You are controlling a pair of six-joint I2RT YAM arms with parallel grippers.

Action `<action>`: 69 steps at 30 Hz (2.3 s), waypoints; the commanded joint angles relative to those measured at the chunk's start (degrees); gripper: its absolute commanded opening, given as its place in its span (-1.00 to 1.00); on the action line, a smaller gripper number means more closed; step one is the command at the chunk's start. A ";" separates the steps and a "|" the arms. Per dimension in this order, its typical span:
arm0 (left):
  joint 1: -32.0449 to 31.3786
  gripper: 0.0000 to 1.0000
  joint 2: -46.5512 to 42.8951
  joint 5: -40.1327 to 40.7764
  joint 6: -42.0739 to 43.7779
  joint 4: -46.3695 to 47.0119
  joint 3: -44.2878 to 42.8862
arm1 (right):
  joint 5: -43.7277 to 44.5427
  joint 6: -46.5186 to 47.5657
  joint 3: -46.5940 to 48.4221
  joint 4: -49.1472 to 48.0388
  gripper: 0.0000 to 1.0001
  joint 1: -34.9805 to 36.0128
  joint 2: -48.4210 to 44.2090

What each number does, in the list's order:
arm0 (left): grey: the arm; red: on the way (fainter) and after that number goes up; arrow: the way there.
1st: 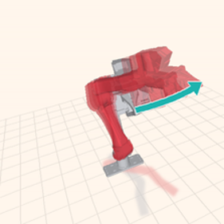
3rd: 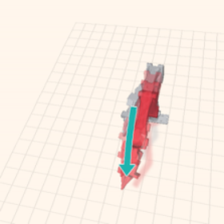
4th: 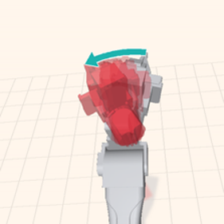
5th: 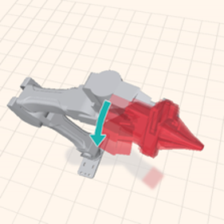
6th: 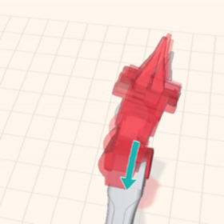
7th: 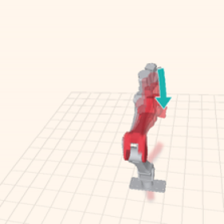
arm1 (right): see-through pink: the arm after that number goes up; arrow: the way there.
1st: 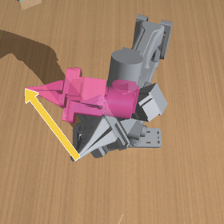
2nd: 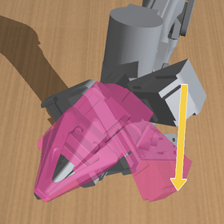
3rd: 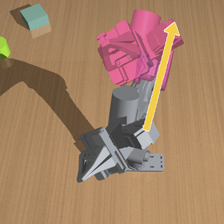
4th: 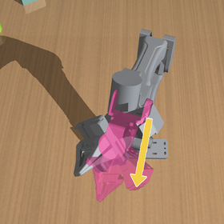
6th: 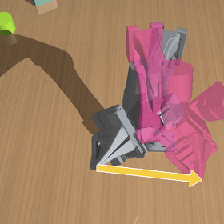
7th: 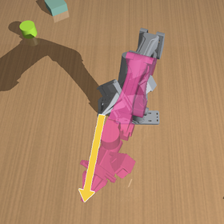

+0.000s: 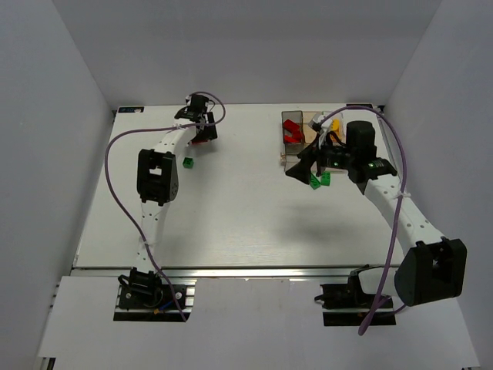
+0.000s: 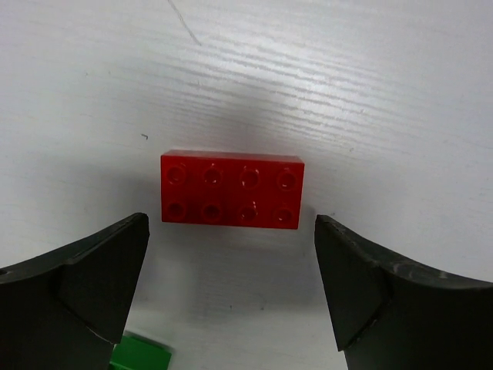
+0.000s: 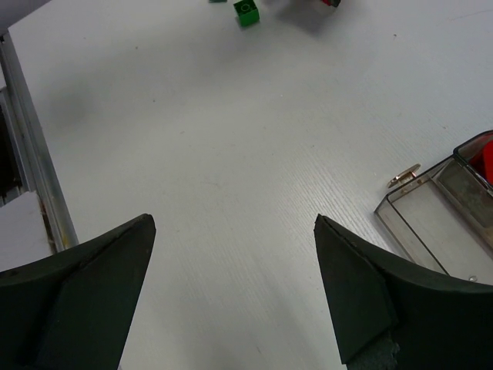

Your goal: Sort the legos into containers by color

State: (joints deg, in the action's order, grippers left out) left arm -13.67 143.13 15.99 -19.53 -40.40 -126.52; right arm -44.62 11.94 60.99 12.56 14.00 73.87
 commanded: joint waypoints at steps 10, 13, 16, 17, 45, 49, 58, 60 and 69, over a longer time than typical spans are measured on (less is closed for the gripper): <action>-0.13 0.87 1.63 0.88 1.07 5.77 -1.80 | -5.04 -2.54 -1.05 -4.03 0.78 -3.80 -2.41; -0.13 0.78 1.54 0.98 0.81 6.04 -1.80 | -5.48 -2.80 -1.05 -4.12 0.79 -4.42 -2.50; -0.13 0.69 1.71 1.59 0.54 6.04 -1.63 | -5.83 -2.89 -1.05 -4.21 0.79 -5.12 -2.59; -0.13 0.65 1.63 1.68 0.46 6.04 -1.54 | -6.00 -3.07 -1.22 -4.21 0.78 -5.47 -2.76; -9.53 -1.00 -12.91 -66.35 -7.98 77.31 25.64 | 2.79 -7.28 -5.18 -9.83 -1.00 -18.56 -6.01; -12.07 -0.99 -6.55 -64.70 -7.81 82.40 16.84 | 0.42 -8.16 -5.79 -10.36 -1.00 -21.29 -6.19; -13.83 -0.94 1.26 -59.59 -1.92 89.44 11.47 | -4.51 -11.24 -6.94 -11.85 -1.00 -25.33 -6.45; -13.84 -0.98 2.32 -56.87 -0.60 87.96 9.63 | -5.03 -11.50 -7.20 -11.85 -1.00 -25.86 -6.37; -16.47 -0.97 7.69 -48.42 6.96 82.15 2.51 | -7.93 -11.51 -7.29 -11.85 -1.00 -27.53 -5.58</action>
State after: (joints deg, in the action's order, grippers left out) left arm -28.91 150.71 -35.44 -15.49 43.03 -120.84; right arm -50.02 1.02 53.76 2.81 -12.99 68.82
